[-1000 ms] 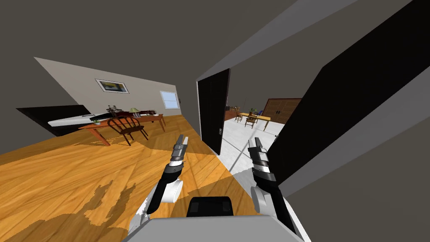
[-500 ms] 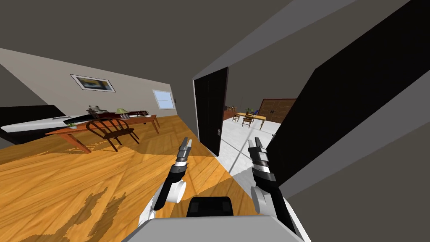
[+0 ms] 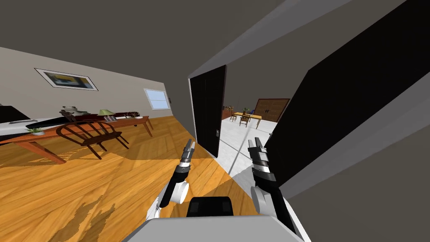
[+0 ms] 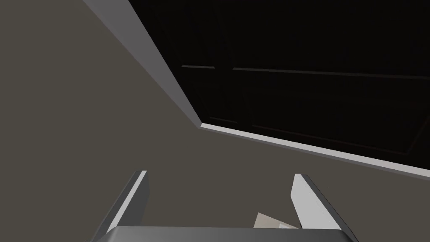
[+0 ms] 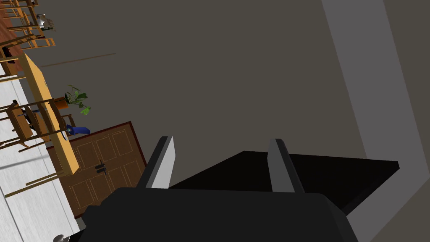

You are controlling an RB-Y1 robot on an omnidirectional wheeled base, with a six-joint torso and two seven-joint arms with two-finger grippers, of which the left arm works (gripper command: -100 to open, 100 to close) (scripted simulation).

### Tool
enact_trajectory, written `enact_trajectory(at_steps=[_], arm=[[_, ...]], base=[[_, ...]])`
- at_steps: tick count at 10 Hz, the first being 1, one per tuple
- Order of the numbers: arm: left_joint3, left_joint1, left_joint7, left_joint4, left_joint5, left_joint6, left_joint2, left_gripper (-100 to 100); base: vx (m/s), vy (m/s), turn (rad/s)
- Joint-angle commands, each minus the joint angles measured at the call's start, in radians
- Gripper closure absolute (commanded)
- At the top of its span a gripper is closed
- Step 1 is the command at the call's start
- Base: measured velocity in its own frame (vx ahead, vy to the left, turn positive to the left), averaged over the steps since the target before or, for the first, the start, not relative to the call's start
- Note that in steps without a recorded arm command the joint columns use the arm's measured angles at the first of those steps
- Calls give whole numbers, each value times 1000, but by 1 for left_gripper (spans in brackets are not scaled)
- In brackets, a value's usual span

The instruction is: Push the door open

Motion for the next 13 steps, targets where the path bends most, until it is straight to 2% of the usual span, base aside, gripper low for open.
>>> enact_trajectory(at_steps=[1, 2, 12, 13], arm=[[-16, -16, 1, 42, 14, -4, 4, -100], [-16, -16, 1, 42, 14, -4, 4, -100], [-119, -97, 4, 278, 96, -23, 23, -100], [-119, -97, 4, 278, 96, -23, 23, -100]], base=[[81, 49, -126], [59, 25, -47], [81, 53, -116], [42, 38, -39]])
